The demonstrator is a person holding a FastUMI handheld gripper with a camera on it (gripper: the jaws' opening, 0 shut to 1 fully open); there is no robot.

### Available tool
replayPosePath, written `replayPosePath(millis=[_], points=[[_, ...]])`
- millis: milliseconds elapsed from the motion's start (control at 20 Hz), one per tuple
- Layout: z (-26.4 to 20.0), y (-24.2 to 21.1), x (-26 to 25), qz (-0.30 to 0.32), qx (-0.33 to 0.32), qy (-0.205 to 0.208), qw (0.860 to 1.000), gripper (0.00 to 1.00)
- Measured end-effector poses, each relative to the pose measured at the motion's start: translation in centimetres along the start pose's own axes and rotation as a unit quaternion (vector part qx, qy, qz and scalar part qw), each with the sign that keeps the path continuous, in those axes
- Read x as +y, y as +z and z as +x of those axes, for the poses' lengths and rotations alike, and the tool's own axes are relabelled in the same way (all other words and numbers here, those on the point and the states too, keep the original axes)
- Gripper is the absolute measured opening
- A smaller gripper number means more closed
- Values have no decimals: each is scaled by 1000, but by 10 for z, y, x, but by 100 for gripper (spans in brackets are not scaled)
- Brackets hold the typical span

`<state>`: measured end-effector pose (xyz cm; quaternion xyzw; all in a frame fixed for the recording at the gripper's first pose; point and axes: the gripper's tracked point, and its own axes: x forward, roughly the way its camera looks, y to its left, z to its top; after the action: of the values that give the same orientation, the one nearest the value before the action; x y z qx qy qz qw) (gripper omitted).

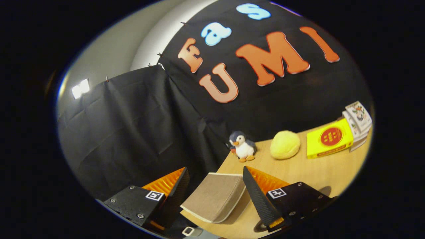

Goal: Open the storage box then place both shoes into the box .Put the left shoe in first, then the right shoe, with the right side of both shoes facing outward in a uniform manner.

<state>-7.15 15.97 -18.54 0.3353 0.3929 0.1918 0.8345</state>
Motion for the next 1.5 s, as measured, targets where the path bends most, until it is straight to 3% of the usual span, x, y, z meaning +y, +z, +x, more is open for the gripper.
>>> replayPosePath(millis=[250,650,900,1050,1200,1500], points=[[24,-49,-3,43,83,2,996,97],[67,-147,-29,104,204,-1,973,97],[94,-185,-46,120,240,-9,963,96],[100,-198,-41,141,249,14,958,97],[104,-210,-46,156,253,11,955,96],[93,-208,-37,188,253,35,948,93]])
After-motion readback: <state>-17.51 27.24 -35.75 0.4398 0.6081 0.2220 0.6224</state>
